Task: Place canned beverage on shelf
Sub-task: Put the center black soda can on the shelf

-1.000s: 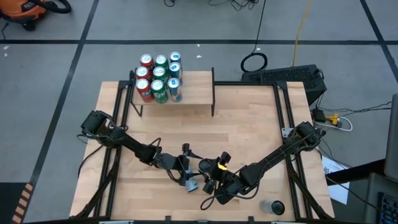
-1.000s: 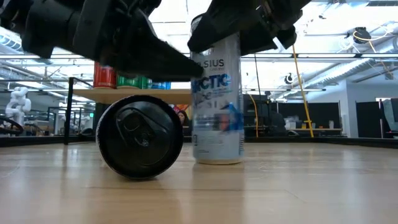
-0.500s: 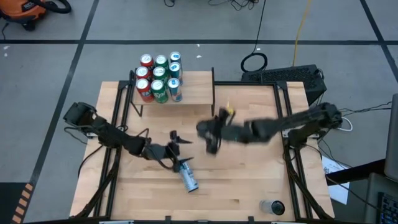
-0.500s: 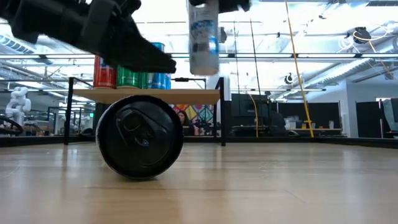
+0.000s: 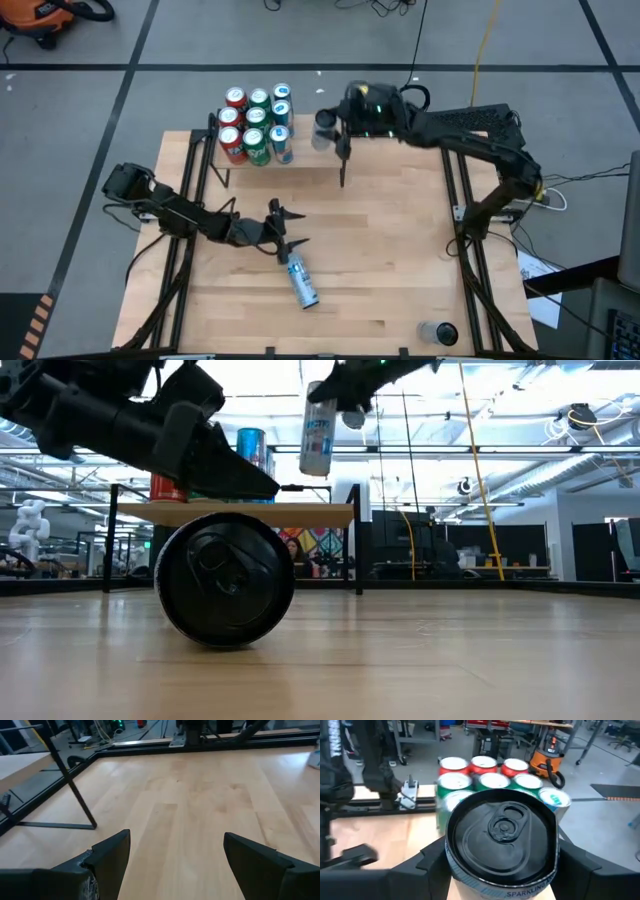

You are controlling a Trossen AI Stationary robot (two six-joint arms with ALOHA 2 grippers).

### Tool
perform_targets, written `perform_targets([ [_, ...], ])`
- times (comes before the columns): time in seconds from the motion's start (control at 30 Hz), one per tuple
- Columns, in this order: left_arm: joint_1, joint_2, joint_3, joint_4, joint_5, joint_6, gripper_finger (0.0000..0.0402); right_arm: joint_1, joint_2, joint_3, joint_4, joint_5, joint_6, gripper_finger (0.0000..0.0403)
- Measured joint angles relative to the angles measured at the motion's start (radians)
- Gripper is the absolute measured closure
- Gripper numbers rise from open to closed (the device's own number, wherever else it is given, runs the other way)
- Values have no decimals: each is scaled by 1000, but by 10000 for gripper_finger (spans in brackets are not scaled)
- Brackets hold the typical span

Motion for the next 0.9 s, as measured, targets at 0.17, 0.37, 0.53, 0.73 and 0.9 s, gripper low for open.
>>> perform_targets([
  [0.17, 59, 6, 0, 6, 0, -2, 89, -114, 151, 133, -24, -148, -27, 164],
  [0.37, 132, 30, -35, 15, 36, -51, 89, -190, 323, 353, -145, -246, -71, 163],
  [0.53, 189, 32, -125, 141, 37, -97, 89, -213, 425, 459, -194, -309, -71, 163],
  [0.73, 210, 31, -210, 318, 81, -106, 89, -222, 466, 489, -181, -324, -99, 163],
  [0.9, 209, 31, -216, 318, 84, -106, 89, -243, 473, 489, -167, -367, -97, 163],
])
